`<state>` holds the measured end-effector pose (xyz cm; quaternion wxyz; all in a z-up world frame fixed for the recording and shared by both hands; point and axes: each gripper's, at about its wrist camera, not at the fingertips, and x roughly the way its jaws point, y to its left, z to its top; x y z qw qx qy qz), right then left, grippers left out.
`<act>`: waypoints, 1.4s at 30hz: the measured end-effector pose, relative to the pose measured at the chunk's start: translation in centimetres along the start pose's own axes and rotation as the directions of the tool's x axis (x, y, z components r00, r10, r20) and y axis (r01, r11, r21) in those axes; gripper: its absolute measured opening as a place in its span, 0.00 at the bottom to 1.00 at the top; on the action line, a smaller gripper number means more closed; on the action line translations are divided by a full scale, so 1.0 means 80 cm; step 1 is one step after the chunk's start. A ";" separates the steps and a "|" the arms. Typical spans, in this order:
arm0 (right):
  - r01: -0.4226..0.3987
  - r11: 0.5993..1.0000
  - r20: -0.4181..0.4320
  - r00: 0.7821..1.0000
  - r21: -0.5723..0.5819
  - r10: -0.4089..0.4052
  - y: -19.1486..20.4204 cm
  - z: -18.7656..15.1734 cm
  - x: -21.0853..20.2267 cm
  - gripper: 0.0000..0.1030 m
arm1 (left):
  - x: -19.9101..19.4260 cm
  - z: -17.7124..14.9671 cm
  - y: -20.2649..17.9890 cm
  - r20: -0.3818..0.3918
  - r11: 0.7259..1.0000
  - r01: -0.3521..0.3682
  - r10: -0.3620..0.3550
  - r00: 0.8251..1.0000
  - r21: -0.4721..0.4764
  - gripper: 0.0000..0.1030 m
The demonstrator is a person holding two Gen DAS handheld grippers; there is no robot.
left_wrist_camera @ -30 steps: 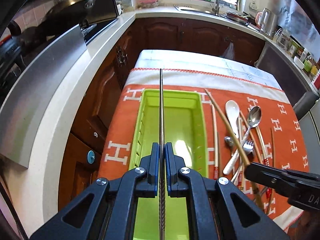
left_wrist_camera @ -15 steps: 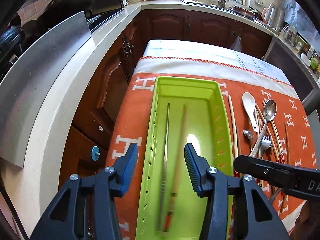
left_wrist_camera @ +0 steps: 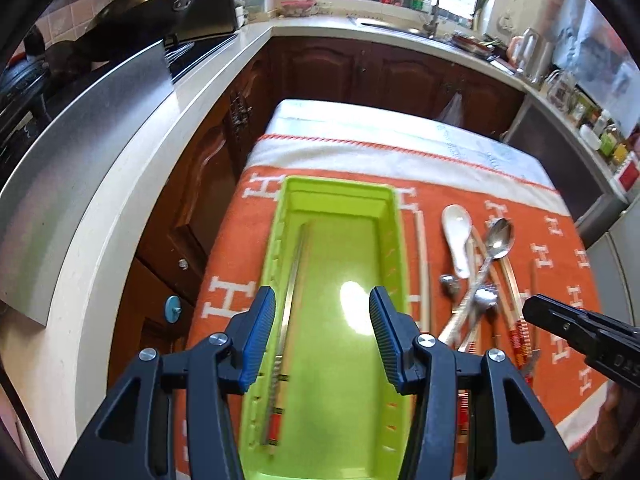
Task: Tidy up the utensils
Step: 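Carry the steel chopstick into the green tray with the left tool while the right drops bamboo, then move both tools back over the utensil pile toward the chopsticks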
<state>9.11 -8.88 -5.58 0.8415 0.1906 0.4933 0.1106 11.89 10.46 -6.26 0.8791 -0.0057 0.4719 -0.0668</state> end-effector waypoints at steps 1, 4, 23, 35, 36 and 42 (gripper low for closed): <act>0.010 1.000 0.013 1.000 0.002 -0.010 -0.006 -0.001 -0.006 0.15 | -0.004 0.001 -0.005 0.005 1.000 0.008 -0.008 1.000 0.003 0.46; 0.039 0.999 0.071 0.997 0.012 -0.040 -0.028 -0.007 -0.029 0.24 | -0.015 0.001 -0.024 0.020 0.999 0.034 -0.035 0.999 0.022 0.46; 0.156 0.984 0.140 0.976 0.092 -0.168 -0.145 -0.033 -0.090 0.32 | 0.010 -0.025 -0.139 0.004 0.972 0.188 -0.190 0.982 0.139 0.46; 0.187 0.978 0.004 0.982 0.094 -0.188 -0.168 -0.057 -0.008 0.28 | 0.069 -0.066 -0.131 -0.155 0.974 0.204 -0.187 0.970 0.101 0.30; 0.203 0.976 0.002 0.979 0.083 -0.204 -0.167 -0.057 -0.004 0.26 | 0.070 -0.066 -0.131 -0.160 0.973 0.207 -0.190 0.969 0.098 0.28; 0.283 0.959 -0.002 0.959 0.017 -0.283 -0.159 -0.063 0.012 0.17 | 0.079 -0.065 -0.127 -0.186 0.974 0.211 -0.193 0.963 0.082 0.24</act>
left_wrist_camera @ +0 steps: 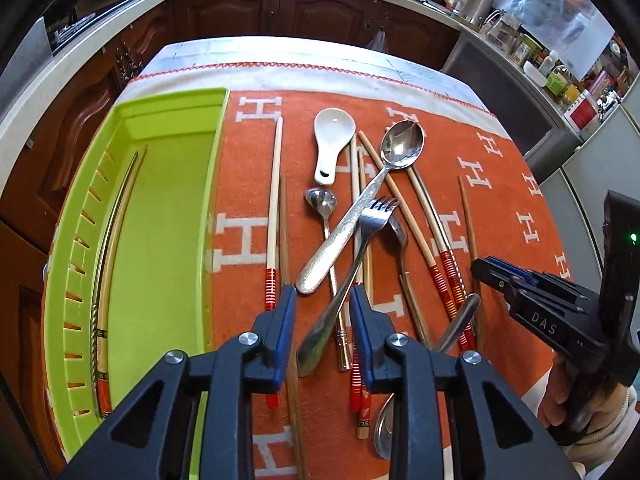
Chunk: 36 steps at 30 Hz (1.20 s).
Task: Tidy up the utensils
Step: 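Move both tools back over the utensil pile toward the chopsticks, then grasp a dark brown chopstick with the left tool while the right tool grasps a bamboo chopstick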
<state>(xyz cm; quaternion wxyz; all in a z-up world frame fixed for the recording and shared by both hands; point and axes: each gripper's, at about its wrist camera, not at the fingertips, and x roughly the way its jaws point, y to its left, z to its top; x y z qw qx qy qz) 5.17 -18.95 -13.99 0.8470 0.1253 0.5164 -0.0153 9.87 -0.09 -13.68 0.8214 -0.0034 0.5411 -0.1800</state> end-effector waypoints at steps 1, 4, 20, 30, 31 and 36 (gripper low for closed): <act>0.005 1.000 0.004 1.000 -0.015 -0.005 0.002 -0.001 -0.001 0.14 | 0.001 0.000 0.001 -0.004 1.000 0.001 -0.001 1.000 -0.002 0.23; 0.013 0.999 0.015 1.000 -0.042 -0.012 0.007 -0.004 -0.004 0.07 | 0.004 0.000 0.003 -0.017 1.000 -0.004 0.004 1.000 -0.004 0.17; -0.010 1.000 0.005 1.000 0.019 0.010 -0.018 -0.015 -0.015 0.05 | 0.024 -0.004 0.004 -0.091 0.996 -0.088 0.089 0.992 0.022 0.08; -0.019 1.000 0.004 1.000 0.015 0.019 -0.020 -0.017 -0.017 0.05 | 0.023 -0.013 0.000 -0.114 0.993 -0.108 0.112 0.987 0.038 0.08; -0.021 1.000 0.004 1.000 0.016 0.021 -0.021 -0.018 -0.017 0.05 | 0.023 -0.013 -0.001 -0.114 0.993 -0.112 0.116 0.987 0.041 0.08; -0.028 0.999 0.003 1.000 0.016 0.028 -0.022 -0.020 -0.018 0.05 | 0.028 -0.011 -0.003 -0.103 0.986 -0.151 0.157 0.982 0.069 0.08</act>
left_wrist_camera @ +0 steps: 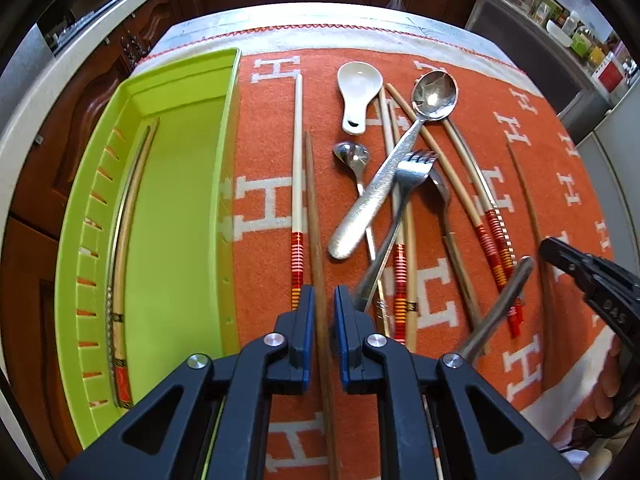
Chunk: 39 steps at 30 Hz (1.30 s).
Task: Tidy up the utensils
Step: 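Grasp a dark brown chopstick with the left tool while the right tool grasps a bamboo chopstick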
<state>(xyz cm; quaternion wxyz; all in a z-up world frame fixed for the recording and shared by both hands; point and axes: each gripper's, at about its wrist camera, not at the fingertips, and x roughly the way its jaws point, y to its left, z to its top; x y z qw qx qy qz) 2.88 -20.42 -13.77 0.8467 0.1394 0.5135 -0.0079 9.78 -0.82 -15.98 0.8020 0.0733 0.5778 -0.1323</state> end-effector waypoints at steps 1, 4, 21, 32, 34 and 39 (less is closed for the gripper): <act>-0.001 1.000 0.000 1.000 0.001 0.001 0.000 -0.001 0.000 0.05 | 0.001 0.001 -0.001 0.004 1.000 -0.009 0.009 1.000 0.008 0.08; -0.004 1.000 0.001 1.000 0.002 0.004 -0.001 -0.001 0.000 0.05 | 0.004 0.006 -0.005 0.011 0.999 -0.034 0.034 0.999 0.020 0.08; 0.031 0.998 0.013 0.999 -0.052 -0.030 0.008 -0.004 -0.001 0.06 | 0.005 -0.003 -0.019 0.043 0.998 -0.048 0.047 0.998 0.042 0.04; -0.055 0.994 -0.010 0.998 0.092 0.056 -0.012 0.000 -0.015 0.00 | -0.036 -0.016 0.002 0.111 0.996 0.075 -0.070 0.991 -0.041 0.04; -0.055 0.994 -0.007 0.998 0.096 0.056 -0.012 0.000 -0.019 0.00 | -0.049 -0.016 0.008 0.132 0.994 0.092 -0.085 0.988 -0.051 0.04; -0.092 0.991 -0.016 0.995 0.101 0.094 -0.009 -0.001 -0.019 0.00 | -0.077 -0.017 0.020 0.169 0.992 0.113 -0.101 0.980 -0.062 0.04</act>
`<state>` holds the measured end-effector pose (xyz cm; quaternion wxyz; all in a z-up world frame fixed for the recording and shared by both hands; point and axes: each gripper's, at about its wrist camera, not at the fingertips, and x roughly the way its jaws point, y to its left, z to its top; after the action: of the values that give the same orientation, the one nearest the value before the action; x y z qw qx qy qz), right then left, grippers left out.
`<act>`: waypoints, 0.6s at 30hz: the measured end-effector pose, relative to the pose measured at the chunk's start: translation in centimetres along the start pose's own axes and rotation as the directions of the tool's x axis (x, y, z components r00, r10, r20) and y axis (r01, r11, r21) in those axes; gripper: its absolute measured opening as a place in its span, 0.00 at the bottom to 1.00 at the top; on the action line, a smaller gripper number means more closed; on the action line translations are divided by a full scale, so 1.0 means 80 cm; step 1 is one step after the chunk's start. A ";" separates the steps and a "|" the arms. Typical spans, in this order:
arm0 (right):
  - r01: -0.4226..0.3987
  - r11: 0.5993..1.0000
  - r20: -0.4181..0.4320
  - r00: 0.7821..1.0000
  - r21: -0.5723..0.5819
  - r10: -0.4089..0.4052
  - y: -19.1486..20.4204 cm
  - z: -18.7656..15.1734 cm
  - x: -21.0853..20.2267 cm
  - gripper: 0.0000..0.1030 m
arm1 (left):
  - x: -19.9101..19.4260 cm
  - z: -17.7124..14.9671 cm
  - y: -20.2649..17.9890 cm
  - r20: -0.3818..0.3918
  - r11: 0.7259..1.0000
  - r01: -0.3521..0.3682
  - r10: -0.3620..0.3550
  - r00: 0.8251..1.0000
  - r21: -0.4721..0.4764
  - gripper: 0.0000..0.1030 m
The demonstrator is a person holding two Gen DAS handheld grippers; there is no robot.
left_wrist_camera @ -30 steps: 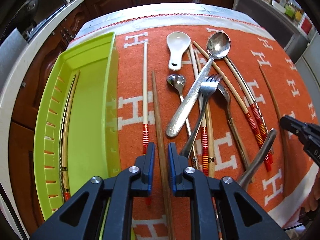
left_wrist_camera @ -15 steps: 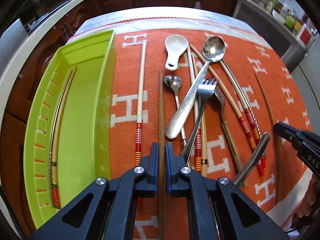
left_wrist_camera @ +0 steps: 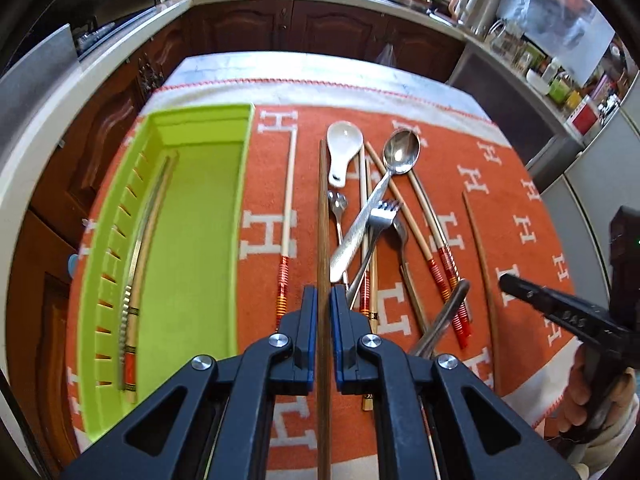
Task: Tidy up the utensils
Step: 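Grasp a dark brown chopstick with the left tool while the right tool grasps a bamboo chopstick, then lower both held chopsticks into the green tray and open both tools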
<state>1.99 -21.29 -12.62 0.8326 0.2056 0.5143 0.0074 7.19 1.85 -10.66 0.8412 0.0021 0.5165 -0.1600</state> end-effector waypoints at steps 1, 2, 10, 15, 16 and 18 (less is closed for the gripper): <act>-0.010 1.000 -0.003 1.000 -0.001 0.010 0.000 0.000 0.001 0.00 | -0.006 0.002 0.003 0.011 1.000 -0.007 0.007 1.000 0.000 0.04; -0.005 1.000 0.002 1.000 0.001 0.005 0.001 0.000 0.002 0.01 | -0.014 0.006 0.007 0.026 1.000 -0.015 0.015 1.000 -0.003 0.04; 0.120 0.992 0.024 0.993 -0.033 -0.119 0.010 -0.002 0.021 0.23 | -0.054 0.032 0.056 0.108 0.990 -0.130 0.135 0.985 -0.048 0.04; 0.237 0.963 0.054 0.971 -0.130 -0.232 0.030 -0.007 0.028 0.07 | -0.060 0.041 0.086 0.121 0.983 -0.160 0.170 0.978 -0.085 0.04; 0.244 0.961 0.055 0.970 -0.132 -0.238 0.030 -0.006 0.028 0.07 | -0.060 0.043 0.090 0.122 0.982 -0.166 0.176 0.977 -0.087 0.04; 0.231 0.968 0.043 0.973 -0.101 -0.228 0.025 -0.004 0.026 0.06 | -0.061 0.043 0.097 0.124 0.982 -0.168 0.178 0.976 -0.089 0.04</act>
<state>3.12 -18.87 -13.80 0.8453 0.1008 0.5206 -0.0651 10.27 9.94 -6.09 0.8835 0.0039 0.4638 -0.0657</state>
